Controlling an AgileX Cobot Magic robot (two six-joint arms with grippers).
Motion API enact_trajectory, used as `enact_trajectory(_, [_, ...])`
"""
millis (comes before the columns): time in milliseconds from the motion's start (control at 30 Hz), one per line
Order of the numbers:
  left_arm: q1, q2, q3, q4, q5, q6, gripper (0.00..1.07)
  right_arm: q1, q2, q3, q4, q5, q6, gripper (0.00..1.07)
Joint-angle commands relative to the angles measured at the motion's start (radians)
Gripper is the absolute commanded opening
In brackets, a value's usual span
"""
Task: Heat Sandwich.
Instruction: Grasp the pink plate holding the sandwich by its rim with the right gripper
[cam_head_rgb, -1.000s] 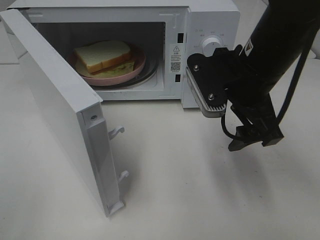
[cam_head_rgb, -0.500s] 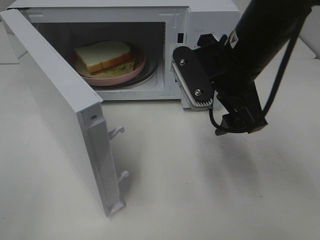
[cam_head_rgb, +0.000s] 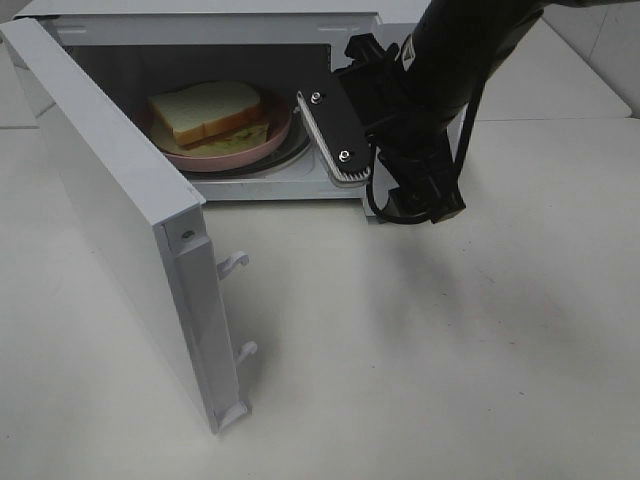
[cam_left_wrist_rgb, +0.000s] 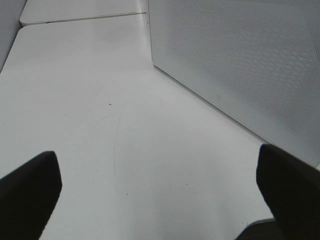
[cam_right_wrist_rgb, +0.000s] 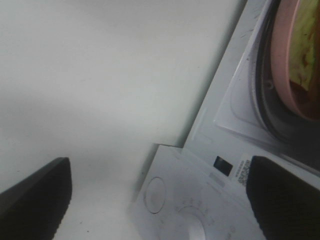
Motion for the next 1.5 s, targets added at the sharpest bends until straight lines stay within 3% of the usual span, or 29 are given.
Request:
enact_trajectory(33, [0.003,-0.015,0.002,-0.009,-0.012,-0.008,1.0,0.004,0.025,-0.028,0.001,-0.032,-0.037,0.89])
enact_trajectory(500, [0.003,-0.015,0.002,-0.009,-0.012,-0.008,1.0,0.004,0.12,-0.106,0.019,-0.111,-0.08,0.88])
enact_trajectory(1500, [0.003,-0.015,0.002,-0.009,-0.012,-0.008,1.0,0.012,0.515,-0.527,0.019,-0.101,-0.072,0.84])
